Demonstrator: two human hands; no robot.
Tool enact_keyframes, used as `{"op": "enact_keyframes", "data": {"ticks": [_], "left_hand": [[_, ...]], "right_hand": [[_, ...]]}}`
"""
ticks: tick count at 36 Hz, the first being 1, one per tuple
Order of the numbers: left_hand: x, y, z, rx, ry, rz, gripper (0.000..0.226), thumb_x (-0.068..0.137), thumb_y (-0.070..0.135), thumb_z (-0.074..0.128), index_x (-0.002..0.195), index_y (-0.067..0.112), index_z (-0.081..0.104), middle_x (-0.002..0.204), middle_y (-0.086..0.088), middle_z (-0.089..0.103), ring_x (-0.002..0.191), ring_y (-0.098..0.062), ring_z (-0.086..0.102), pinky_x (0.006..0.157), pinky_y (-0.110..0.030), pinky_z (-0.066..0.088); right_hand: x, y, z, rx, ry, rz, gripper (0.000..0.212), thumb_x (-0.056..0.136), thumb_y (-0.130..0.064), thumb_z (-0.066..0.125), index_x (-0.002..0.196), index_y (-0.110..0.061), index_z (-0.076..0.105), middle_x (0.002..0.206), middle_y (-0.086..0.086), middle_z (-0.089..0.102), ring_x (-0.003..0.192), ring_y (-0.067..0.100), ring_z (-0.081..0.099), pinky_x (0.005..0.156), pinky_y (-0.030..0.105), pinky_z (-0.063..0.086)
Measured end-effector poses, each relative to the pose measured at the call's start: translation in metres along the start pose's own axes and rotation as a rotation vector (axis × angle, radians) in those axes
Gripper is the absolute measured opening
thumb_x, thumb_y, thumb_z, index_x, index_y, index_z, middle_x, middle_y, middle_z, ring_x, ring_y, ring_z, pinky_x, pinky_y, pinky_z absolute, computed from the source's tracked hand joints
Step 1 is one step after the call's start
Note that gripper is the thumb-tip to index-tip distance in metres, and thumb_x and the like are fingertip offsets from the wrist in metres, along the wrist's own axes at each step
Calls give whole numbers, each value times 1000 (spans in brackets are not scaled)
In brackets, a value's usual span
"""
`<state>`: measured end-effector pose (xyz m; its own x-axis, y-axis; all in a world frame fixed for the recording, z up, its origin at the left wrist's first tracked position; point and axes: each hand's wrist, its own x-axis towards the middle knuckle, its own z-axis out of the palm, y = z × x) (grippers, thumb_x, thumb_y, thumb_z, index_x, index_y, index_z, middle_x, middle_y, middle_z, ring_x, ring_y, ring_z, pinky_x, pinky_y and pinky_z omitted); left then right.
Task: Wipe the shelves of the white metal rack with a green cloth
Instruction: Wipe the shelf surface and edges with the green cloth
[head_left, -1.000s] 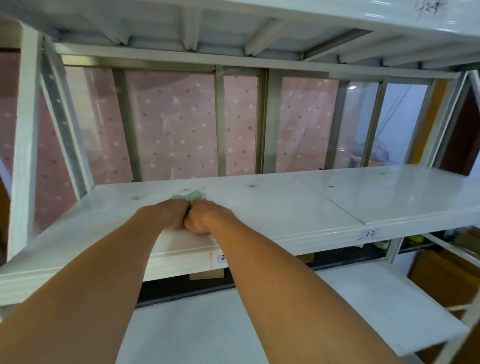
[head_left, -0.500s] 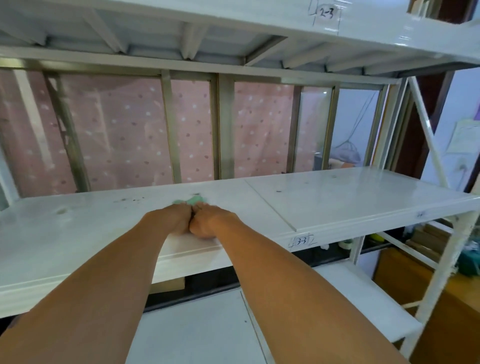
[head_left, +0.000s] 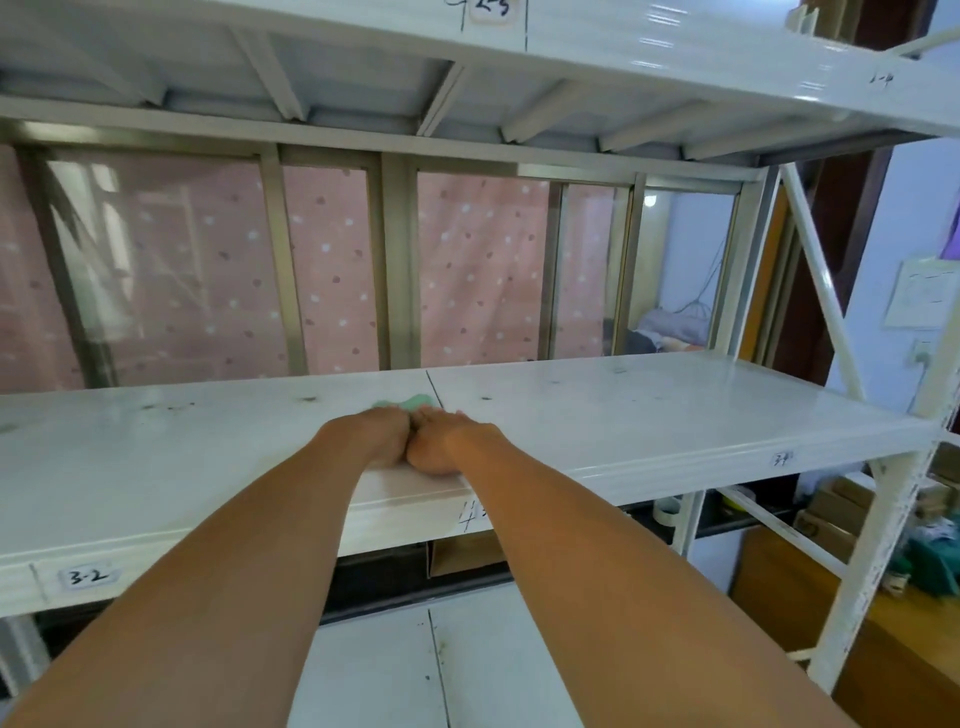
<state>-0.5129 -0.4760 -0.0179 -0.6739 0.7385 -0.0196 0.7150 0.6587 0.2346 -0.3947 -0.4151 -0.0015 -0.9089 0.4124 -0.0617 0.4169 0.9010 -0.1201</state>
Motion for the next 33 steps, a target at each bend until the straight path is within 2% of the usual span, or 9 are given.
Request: {"op": "enact_keyframes", "data": {"ticks": [4, 8, 17, 24, 26, 30, 33], "left_hand": [[14, 17, 6, 55, -10, -19, 36, 98, 16, 42, 130, 9, 58, 133, -14, 60, 119, -31, 58, 108, -40, 43], [13, 38, 9, 63, 9, -7, 42, 96, 14, 47, 136, 4, 53, 140, -18, 54, 129, -35, 51, 109, -43, 41], [37, 78, 16, 42, 17, 5, 42, 101, 10, 40, 141, 1, 48, 147, -20, 47, 136, -35, 45, 114, -43, 36], [62, 119, 25, 61, 8, 24, 42, 100, 8, 42, 140, -2, 48, 147, -23, 46, 136, -36, 44, 114, -42, 35], [68, 127, 27, 51, -1, 42, 42, 101, 11, 40, 141, 0, 48, 147, -21, 46, 135, -36, 45, 114, -42, 35], [74, 144, 27, 1, -51, 107, 40, 103, 18, 33, 141, 16, 47, 146, -12, 49, 128, -31, 49, 114, -45, 33], [78, 157, 28, 14, -54, 103, 40, 103, 19, 33, 141, 18, 46, 146, -9, 49, 128, -29, 50, 113, -43, 33]], "right_hand": [[0, 23, -2, 1, -9, 1, 59, 102, -27, 31, 159, -20, 16, 165, 4, 15, 149, 24, 21, 119, 41, 16], [2, 40, 0, -3, -21, 16, 59, 102, -30, 29, 159, -20, 15, 166, 4, 13, 150, 24, 19, 119, 42, 16], [-1, 84, -10, -9, -31, 2, 57, 106, -32, 23, 160, -18, 10, 166, 6, 11, 152, 25, 14, 120, 42, 12], [5, 130, -14, 6, -28, 13, 59, 105, -33, 22, 160, -20, 7, 167, 4, 5, 152, 23, 11, 121, 41, 7], [7, 143, -15, 4, -32, 17, 59, 105, -33, 22, 160, -19, 8, 167, 5, 6, 152, 23, 11, 121, 41, 7], [8, 162, -19, 5, -28, 15, 59, 105, -33, 22, 160, -20, 6, 167, 1, 3, 153, 22, 6, 121, 41, 6], [14, 175, -21, -16, -46, 11, 60, 104, -34, 21, 160, -20, 3, 167, 2, -1, 153, 21, 4, 121, 41, 3]]}}
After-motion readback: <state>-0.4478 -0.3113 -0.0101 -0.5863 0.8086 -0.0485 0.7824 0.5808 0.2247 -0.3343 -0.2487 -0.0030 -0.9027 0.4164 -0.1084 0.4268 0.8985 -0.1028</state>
